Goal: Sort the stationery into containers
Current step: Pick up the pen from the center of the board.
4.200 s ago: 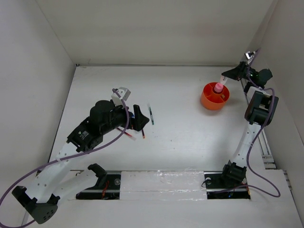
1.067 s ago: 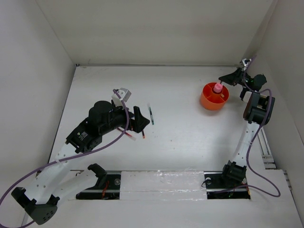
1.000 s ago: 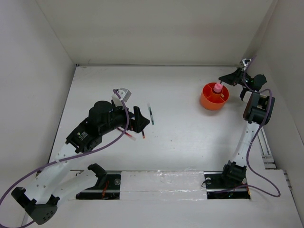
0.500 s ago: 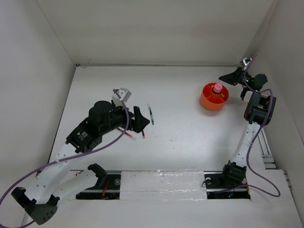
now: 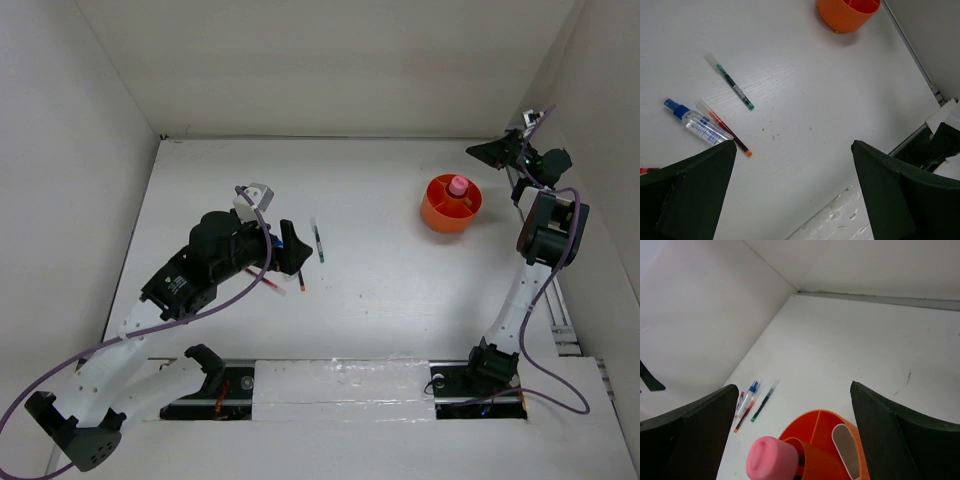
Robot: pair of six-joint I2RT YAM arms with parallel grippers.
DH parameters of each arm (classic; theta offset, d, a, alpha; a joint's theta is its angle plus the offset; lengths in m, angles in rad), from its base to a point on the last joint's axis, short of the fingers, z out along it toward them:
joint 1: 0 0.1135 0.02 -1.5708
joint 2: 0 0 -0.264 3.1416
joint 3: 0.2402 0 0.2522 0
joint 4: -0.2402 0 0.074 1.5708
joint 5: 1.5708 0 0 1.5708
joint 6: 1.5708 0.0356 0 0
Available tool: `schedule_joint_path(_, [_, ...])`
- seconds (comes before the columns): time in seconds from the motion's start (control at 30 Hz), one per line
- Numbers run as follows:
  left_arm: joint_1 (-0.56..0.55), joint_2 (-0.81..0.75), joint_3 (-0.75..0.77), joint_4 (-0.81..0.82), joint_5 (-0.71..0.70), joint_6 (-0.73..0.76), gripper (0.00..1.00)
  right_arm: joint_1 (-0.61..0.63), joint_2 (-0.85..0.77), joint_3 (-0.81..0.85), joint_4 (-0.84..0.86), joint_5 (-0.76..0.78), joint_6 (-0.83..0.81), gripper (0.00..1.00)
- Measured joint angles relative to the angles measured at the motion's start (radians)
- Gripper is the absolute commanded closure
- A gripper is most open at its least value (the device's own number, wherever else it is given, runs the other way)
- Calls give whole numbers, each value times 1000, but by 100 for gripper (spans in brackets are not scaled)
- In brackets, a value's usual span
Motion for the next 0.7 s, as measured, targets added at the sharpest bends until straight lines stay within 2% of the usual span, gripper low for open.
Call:
schedule_joint_path(0.17, [0,14,0,-6,-81,-25,0,0,-100,-112,-2,108,-66,0])
schedule_joint_path(0.5, [0,108,0,-75,-320,-112,0,3,-495,-632,-4,355,-341,0])
schedule_joint_path(0.7, [0,106,0,-97,-400,-146,0,22,-703,-813,5,475,-439,0])
